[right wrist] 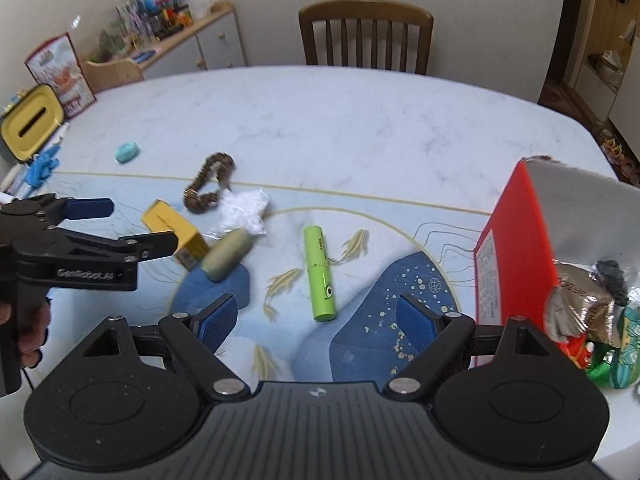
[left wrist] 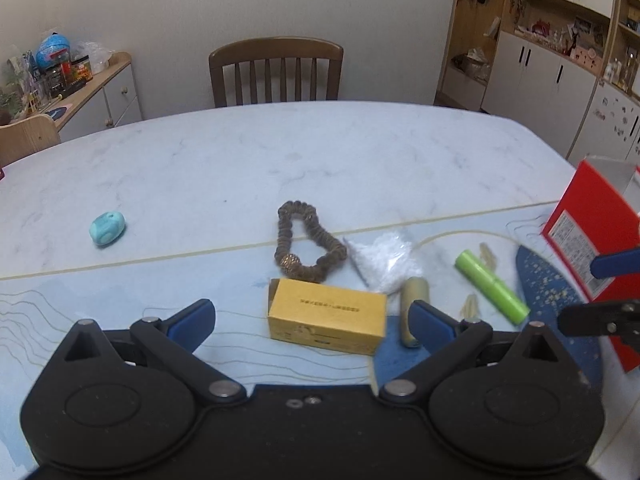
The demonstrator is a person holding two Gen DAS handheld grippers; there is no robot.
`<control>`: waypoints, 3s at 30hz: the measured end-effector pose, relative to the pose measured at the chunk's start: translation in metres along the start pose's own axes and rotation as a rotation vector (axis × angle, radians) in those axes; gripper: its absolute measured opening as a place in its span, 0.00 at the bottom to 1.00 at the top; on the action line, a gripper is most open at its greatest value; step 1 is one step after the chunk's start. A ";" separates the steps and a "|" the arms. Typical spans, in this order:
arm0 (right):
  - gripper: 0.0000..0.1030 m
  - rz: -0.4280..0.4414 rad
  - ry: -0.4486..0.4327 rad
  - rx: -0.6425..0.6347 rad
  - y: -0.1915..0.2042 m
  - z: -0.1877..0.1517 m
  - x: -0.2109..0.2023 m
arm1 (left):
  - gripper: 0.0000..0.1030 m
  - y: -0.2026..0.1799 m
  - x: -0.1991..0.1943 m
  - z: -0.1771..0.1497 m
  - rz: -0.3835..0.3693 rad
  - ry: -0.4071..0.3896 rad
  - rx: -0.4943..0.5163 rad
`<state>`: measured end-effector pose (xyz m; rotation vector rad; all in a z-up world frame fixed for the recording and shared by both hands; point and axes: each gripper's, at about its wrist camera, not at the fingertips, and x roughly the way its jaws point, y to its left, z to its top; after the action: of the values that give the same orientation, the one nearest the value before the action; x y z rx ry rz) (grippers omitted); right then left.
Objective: Organize objects
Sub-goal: 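Withdraw both tools from the box back over the table items, then grasp the lime-green tube with the right tool while the left tool grasps the yellow box, then carry the green tube and yellow box into the red shoebox with both tools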
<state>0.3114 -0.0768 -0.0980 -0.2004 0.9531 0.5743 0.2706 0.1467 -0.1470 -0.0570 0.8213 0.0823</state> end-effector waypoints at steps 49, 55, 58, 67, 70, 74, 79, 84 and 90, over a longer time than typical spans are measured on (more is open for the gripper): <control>0.15 0.051 0.043 0.047 0.014 0.016 0.019 | 0.67 -0.008 -0.021 0.008 -0.065 0.002 -0.017; 0.15 0.085 -0.004 0.051 0.011 0.015 -0.022 | 0.67 -0.029 -0.054 0.020 -0.088 -0.022 -0.012; 0.15 0.096 -0.027 0.043 0.007 0.012 -0.044 | 0.67 -0.044 -0.070 0.024 -0.113 -0.038 -0.004; 0.15 0.102 -0.064 0.049 -0.020 -0.002 -0.098 | 0.67 -0.097 -0.105 0.034 -0.168 -0.063 0.027; 0.15 0.096 -0.078 0.051 -0.036 -0.008 -0.114 | 0.67 -0.117 -0.112 0.037 -0.179 -0.073 0.045; 0.15 0.090 -0.101 0.065 -0.063 -0.017 -0.134 | 0.67 -0.147 -0.116 0.040 -0.200 -0.080 0.066; 0.15 0.067 -0.119 0.086 -0.103 -0.028 -0.152 | 0.67 -0.186 -0.117 0.043 -0.219 -0.083 0.093; 0.15 0.037 -0.125 0.119 -0.149 -0.038 -0.163 | 0.67 -0.224 -0.112 0.045 -0.232 -0.078 0.119; 0.15 -0.004 -0.127 0.139 -0.196 -0.048 -0.169 | 0.67 -0.267 -0.099 0.049 -0.251 -0.061 0.144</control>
<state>0.3085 -0.3227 -0.0050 -0.0410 0.8650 0.5095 0.2652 -0.1203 -0.0363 -0.0210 0.7519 -0.2107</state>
